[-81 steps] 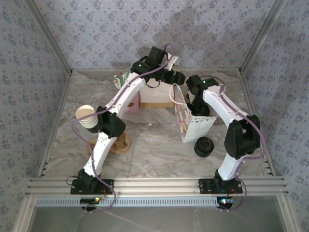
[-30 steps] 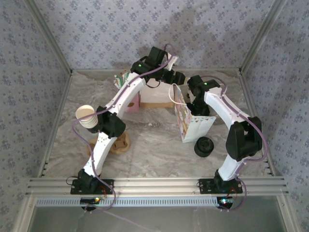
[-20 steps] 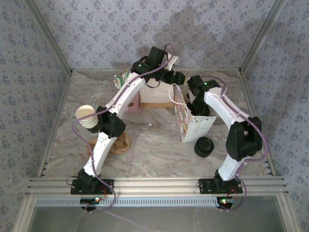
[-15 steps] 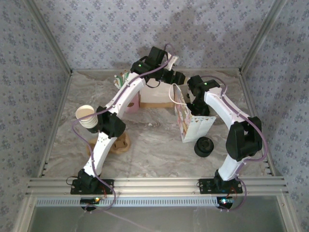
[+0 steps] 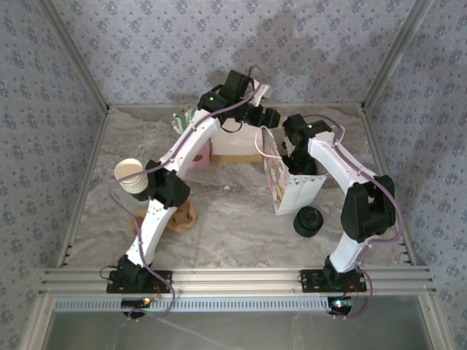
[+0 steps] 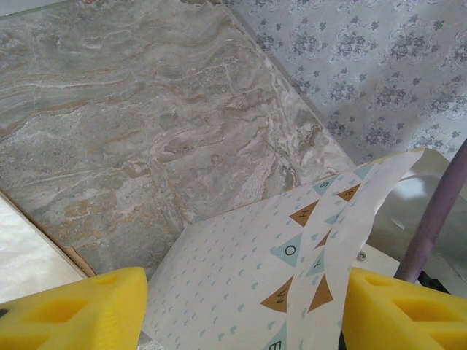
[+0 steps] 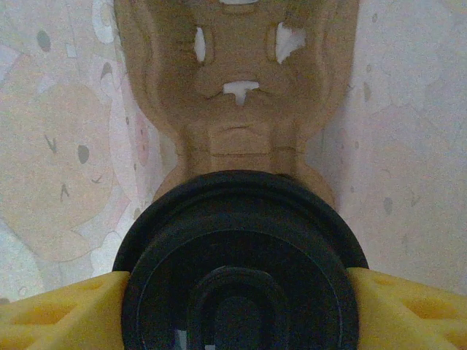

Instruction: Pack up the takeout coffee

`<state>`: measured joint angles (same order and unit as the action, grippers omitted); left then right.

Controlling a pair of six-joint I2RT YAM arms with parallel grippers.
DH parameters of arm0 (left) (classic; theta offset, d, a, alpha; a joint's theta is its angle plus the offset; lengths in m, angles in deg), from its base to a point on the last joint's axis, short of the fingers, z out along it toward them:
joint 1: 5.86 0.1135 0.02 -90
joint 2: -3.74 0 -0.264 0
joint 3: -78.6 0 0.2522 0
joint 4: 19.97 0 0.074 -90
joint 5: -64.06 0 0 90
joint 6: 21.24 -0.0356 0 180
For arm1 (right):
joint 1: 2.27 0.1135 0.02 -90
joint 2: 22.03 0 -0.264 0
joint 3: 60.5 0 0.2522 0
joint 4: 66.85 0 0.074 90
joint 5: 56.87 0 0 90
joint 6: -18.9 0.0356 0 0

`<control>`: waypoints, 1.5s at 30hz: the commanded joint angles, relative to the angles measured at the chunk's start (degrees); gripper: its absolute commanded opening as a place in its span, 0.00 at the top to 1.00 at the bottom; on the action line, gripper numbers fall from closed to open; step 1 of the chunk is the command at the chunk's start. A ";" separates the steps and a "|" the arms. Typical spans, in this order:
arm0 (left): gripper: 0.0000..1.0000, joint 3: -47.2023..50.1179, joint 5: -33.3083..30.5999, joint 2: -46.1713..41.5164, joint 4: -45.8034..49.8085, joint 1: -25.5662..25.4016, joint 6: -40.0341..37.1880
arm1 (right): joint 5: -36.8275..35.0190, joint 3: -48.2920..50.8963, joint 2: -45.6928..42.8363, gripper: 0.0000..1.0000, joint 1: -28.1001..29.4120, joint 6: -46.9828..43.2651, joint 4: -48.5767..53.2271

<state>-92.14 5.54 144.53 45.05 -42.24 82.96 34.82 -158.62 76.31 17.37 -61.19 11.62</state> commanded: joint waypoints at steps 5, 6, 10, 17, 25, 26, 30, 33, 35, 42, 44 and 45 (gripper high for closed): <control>0.31 -1.84 -0.37 -0.62 0.15 -0.37 0.22 | -0.82 -0.10 2.22 0.21 0.39 -0.82 2.94; 0.31 -1.83 -0.36 -0.56 0.11 -0.39 0.28 | -0.92 -0.26 2.14 0.21 0.46 -0.86 3.01; 0.32 -1.87 -0.37 -0.69 0.06 -0.39 0.25 | -1.14 -0.62 1.94 0.18 0.63 -0.76 3.50; 0.31 -1.93 -0.37 -0.61 -0.11 -0.51 0.31 | -1.43 -1.42 1.27 0.14 0.73 -0.68 4.53; 0.31 -1.86 -0.37 -0.59 -0.11 -0.53 0.33 | -1.52 -2.47 0.24 0.09 0.77 -0.55 5.33; 0.31 -1.91 -0.39 -0.61 -0.07 -0.48 0.31 | -1.52 -2.54 0.17 0.09 0.76 -0.51 5.46; 0.31 -1.85 -0.44 -0.51 -0.20 -0.51 0.39 | -1.53 -2.98 -0.28 0.06 0.83 -0.42 5.96; 0.31 -1.90 -0.46 -0.50 -0.24 -0.53 0.39 | -1.60 -3.18 -0.78 0.05 0.76 -0.33 6.12; 0.31 -1.91 -0.46 -0.52 -0.07 -0.49 0.31 | -1.23 -3.42 -1.07 0.04 0.83 -0.20 6.37; 0.31 -1.99 -0.35 -0.52 -0.20 -0.51 0.39 | -0.83 -4.67 -1.67 0.04 0.79 0.20 6.66; 0.31 -2.01 -0.11 -0.52 -0.29 -0.49 0.56 | -0.86 -5.00 -1.58 0.04 0.84 0.37 6.68; 0.31 -2.03 -0.02 -0.52 -0.32 -0.48 0.60 | -0.91 -5.19 -1.53 0.04 0.79 0.37 6.70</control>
<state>-92.14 5.50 144.53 45.03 -42.37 83.27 34.01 -161.96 76.10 17.96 -61.30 16.17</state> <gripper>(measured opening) 0.688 0.957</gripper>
